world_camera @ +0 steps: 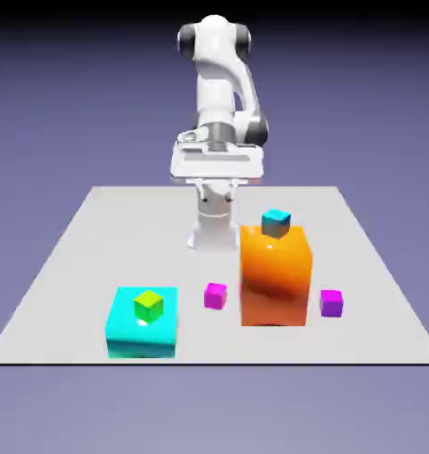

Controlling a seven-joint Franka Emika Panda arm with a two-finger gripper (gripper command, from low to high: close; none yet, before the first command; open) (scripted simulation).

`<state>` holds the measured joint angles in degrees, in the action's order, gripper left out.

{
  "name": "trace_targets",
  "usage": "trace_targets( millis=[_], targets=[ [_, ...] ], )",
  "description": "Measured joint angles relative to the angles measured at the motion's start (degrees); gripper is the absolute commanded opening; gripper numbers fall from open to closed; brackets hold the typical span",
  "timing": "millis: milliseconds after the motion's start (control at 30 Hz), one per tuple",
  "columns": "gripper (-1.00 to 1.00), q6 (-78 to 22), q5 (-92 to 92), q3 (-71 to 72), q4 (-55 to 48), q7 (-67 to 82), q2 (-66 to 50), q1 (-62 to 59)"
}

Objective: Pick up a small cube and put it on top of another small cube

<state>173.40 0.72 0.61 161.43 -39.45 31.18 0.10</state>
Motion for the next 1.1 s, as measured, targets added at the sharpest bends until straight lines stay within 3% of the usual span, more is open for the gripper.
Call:
trace_targets(
  millis=[433, 667, 733, 1100],
  targets=[
    [0.00, -12.50, 14.18, 1.06, 3.64, 32.39, -18.54, -11.73],
    [0.00, -11.41, 12.24, 6.84, 3.51, 49.77, -29.06, -6.89],
    [0.00, -10.88, 12.86, 10.90, 7.66, 53.88, -26.54, -10.53],
    [0.00, -0.14, 35.27, -6.25, 3.47, 36.67, -41.68, 0.74]
  ],
)
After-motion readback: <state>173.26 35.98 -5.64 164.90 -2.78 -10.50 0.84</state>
